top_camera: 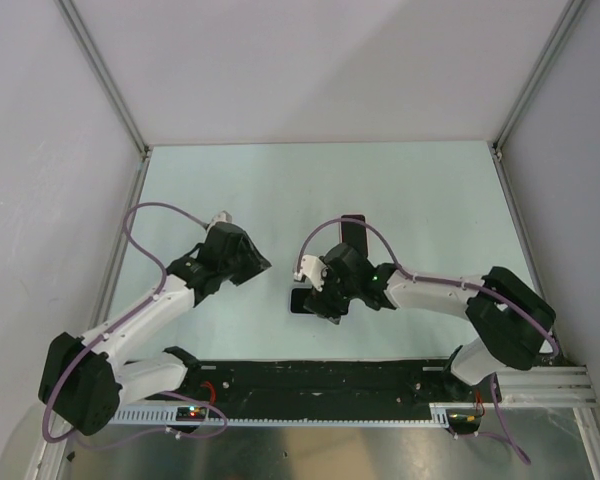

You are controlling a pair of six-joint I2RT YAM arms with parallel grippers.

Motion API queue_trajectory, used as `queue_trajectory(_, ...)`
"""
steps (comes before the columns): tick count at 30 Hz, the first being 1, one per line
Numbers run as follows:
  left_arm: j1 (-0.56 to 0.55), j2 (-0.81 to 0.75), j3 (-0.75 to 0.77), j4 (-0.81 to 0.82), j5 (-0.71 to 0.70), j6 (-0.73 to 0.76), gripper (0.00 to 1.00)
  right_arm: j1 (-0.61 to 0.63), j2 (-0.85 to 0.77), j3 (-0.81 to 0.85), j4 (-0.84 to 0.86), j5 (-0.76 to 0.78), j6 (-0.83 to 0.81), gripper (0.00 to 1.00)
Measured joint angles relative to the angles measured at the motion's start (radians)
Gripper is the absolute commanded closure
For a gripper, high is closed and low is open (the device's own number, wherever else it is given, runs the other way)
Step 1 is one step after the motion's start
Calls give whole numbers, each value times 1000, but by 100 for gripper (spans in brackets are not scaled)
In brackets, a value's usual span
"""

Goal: Put the phone into the phone case

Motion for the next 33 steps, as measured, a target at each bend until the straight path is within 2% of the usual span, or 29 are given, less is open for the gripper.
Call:
queue_trajectory(11,18,-2,-10,7,35,20,53,23,98,42,-45,86,-60,12)
queue_trajectory(15,25,-1,-18,15,43,20,53,36,121,67,-48,98,-58,16)
queue_trajectory(21,49,-1,-26,18,59,21,53,42,148,106,-72,107,-32,32)
queue_trajectory(33,100,-10,-48,27,63,20,54,45,184,179,-140,140,137,79)
